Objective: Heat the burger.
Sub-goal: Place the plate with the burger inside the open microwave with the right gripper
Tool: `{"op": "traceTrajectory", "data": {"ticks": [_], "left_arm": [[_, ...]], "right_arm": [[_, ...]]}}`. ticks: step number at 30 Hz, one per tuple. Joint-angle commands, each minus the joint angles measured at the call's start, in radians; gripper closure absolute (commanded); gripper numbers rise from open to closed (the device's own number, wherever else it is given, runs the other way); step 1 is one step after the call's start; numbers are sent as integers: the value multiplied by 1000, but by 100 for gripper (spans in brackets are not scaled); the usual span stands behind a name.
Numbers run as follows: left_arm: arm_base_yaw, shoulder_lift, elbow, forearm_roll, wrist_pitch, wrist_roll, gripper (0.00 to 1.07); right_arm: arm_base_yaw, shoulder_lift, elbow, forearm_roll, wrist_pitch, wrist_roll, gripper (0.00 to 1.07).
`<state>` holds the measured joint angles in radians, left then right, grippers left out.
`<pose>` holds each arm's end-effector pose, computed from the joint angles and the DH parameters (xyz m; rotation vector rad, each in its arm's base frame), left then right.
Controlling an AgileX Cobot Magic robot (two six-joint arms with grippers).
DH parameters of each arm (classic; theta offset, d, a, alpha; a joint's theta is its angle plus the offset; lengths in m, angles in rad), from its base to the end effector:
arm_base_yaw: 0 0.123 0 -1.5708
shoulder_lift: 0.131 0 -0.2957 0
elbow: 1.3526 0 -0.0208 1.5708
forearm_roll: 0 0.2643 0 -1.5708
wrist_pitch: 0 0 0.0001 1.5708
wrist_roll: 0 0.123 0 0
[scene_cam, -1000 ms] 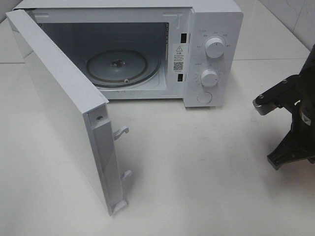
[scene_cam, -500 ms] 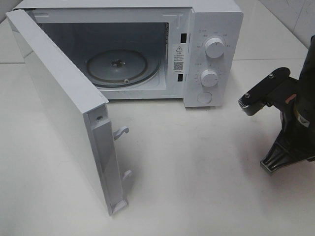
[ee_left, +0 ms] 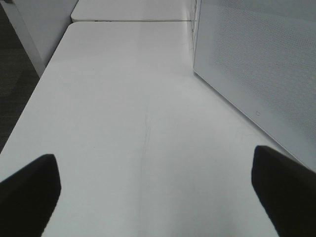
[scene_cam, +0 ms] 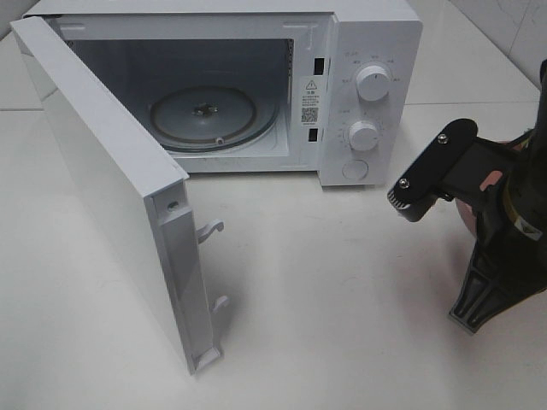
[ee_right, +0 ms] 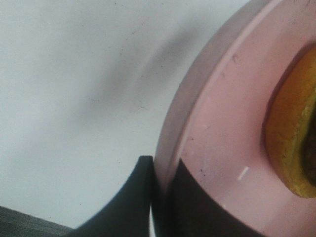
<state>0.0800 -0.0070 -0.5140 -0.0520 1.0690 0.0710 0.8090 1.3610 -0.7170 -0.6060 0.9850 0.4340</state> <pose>0.0220 -0.0039 0.2730 -0.0058 2.0307 0.0331 0.1977 0.1226 0.1883 -0.9625 2.5966 -0.5608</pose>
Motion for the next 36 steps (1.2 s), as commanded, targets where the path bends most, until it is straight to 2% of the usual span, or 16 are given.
{"op": "traceTrajectory", "data": {"ticks": [1,5,21,36], "left_arm": [[2,-14,-1,4,1,-2,9],[2,-14,-1,4,1,-2,9],[2,-14,-1,4,1,-2,9],[2,-14,-1,4,1,-2,9]], "right_arm": [[36,-35,5,-59,36,-36,107],[93,-60,5,-59,38,-83,107],[211,-118,5,-60,12,-302,107],[219,-130,5,-60,-137,-597,107]]}}
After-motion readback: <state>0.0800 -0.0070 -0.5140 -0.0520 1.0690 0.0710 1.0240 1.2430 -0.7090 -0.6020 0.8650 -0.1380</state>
